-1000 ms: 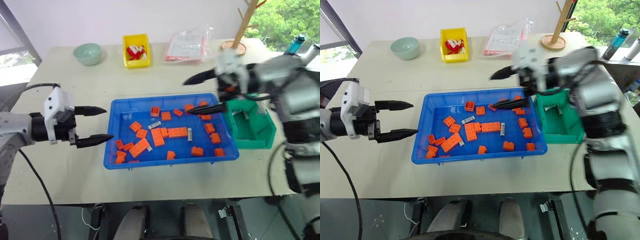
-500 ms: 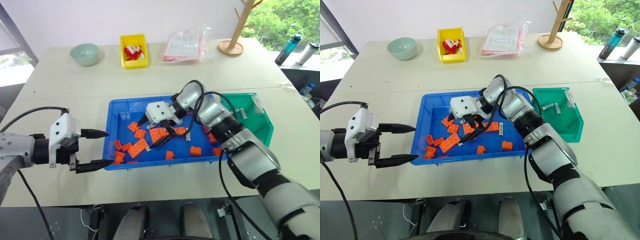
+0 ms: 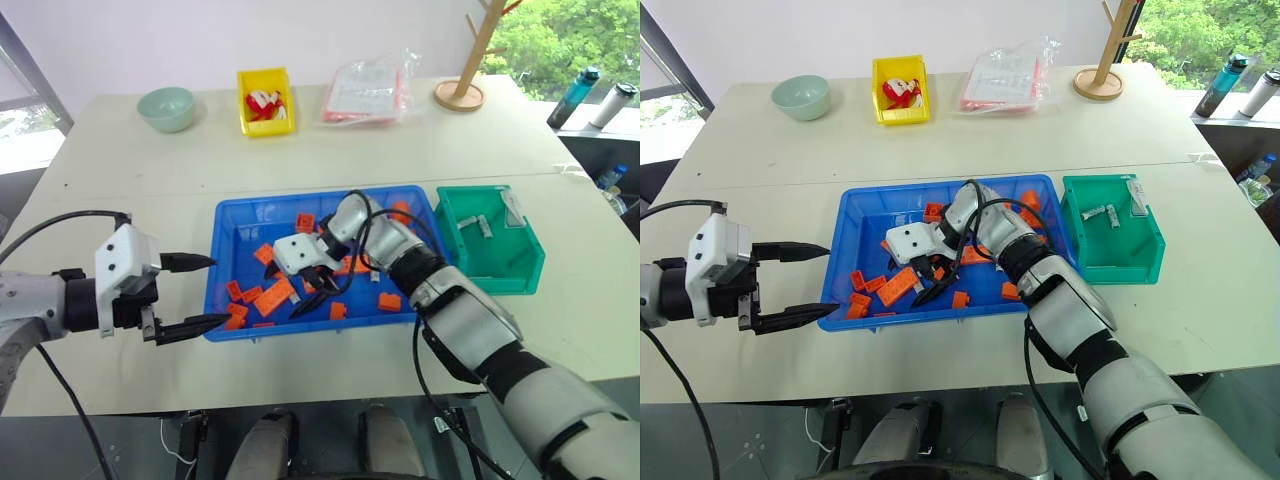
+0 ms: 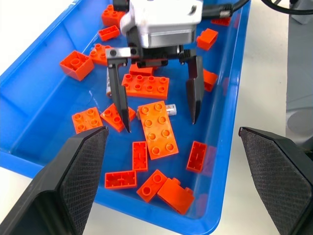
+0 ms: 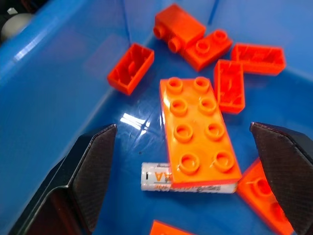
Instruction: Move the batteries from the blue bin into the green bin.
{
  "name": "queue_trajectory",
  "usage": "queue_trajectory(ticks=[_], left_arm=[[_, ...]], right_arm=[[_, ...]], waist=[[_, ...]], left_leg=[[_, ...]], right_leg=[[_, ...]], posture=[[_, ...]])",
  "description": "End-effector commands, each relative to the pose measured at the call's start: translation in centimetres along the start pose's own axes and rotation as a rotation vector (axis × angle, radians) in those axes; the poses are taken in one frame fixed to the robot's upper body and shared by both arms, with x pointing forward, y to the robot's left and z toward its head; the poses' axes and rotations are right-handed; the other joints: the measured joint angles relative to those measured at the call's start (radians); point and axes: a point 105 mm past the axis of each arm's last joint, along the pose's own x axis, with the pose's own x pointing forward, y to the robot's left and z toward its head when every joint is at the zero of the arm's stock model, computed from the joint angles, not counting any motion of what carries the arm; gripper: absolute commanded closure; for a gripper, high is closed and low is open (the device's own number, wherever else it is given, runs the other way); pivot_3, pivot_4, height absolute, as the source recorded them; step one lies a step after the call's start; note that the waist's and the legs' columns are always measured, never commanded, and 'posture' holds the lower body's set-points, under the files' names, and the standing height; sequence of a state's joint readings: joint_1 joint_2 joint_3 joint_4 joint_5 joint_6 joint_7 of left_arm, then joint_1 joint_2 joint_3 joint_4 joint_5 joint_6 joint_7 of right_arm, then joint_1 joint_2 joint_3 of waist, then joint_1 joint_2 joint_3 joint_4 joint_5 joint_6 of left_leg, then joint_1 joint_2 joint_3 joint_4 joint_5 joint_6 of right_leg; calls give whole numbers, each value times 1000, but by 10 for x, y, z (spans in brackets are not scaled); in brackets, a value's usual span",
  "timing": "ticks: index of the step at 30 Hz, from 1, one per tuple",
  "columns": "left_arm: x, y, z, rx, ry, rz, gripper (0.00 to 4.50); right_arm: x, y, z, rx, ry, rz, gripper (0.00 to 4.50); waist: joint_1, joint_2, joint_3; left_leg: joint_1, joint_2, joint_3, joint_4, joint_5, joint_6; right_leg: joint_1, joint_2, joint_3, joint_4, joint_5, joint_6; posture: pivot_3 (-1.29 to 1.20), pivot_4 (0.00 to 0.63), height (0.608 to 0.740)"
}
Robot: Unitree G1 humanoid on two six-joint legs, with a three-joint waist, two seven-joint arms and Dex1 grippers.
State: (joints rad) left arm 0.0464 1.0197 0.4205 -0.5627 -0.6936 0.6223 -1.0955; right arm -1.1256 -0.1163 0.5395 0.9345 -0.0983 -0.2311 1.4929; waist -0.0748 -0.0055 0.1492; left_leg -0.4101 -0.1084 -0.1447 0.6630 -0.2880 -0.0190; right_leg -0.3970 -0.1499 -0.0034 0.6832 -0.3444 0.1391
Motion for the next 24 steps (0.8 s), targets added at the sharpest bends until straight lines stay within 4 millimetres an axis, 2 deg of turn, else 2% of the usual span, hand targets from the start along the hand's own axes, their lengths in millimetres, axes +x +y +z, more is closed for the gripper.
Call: queue_trajectory(ticks=[1, 4, 10, 15, 24], left_arm=[[-4, 2, 11, 40, -22, 21, 0], [-3, 4, 11, 44, -24, 22, 0], [2, 10, 12, 60, -33, 10, 0], [6, 15, 12, 72, -39, -4, 0], [10, 15, 12, 85, -38, -44, 0]], right_arm=[[-5, -12, 21, -42, -51, -31, 1557], [-12, -13, 33, -43, -99, -38, 2960], [-36, -15, 53, -28, -173, -86, 2960], [-41, -13, 51, -24, -156, -110, 2960], [-36, -10, 8, 21, -27, -156, 2960]], waist=[[0, 0, 0], [0, 0, 0], [3, 0, 0], [2, 0, 0], [2, 0, 0]], left_leg=[[0, 0, 0, 0, 0, 0], [0, 0, 0, 0, 0, -1], [0, 0, -1, 0, 0, -1], [0, 0, -1, 0, 0, -1], [0, 0, 0, 0, 0, -1]], right_leg=[[0, 0, 0, 0, 0, 0], [0, 0, 0, 0, 0, 0], [0, 0, 0, 0, 0, 0], [0, 0, 0, 0, 0, 0], [0, 0, 0, 1, 0, 0]], posture=[[0, 150, 719], [0, 150, 719], [0, 150, 719], [0, 150, 719], [0, 150, 719]])
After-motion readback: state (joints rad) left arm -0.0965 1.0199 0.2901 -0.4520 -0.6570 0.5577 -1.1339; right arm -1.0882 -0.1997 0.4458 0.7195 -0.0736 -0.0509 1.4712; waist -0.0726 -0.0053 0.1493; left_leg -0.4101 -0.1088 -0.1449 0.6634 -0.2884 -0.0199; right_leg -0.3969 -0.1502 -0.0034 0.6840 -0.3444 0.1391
